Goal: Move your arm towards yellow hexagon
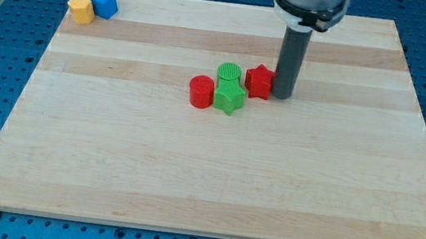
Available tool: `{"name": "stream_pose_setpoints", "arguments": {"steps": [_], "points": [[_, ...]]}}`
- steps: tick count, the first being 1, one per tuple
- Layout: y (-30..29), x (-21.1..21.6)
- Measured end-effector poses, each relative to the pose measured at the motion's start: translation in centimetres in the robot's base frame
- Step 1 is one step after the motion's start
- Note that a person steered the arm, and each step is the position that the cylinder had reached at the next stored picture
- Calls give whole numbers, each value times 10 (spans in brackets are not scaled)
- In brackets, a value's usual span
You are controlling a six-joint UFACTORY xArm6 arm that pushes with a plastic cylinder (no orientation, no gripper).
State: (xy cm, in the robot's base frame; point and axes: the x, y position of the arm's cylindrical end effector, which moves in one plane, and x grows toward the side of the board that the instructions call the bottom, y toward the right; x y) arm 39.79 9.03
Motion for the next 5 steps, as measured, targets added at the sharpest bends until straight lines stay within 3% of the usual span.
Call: {"name": "stream_pose_setpoints", "arguments": {"steps": [3,5], "points": [[65,-87],[14,-153]]}}
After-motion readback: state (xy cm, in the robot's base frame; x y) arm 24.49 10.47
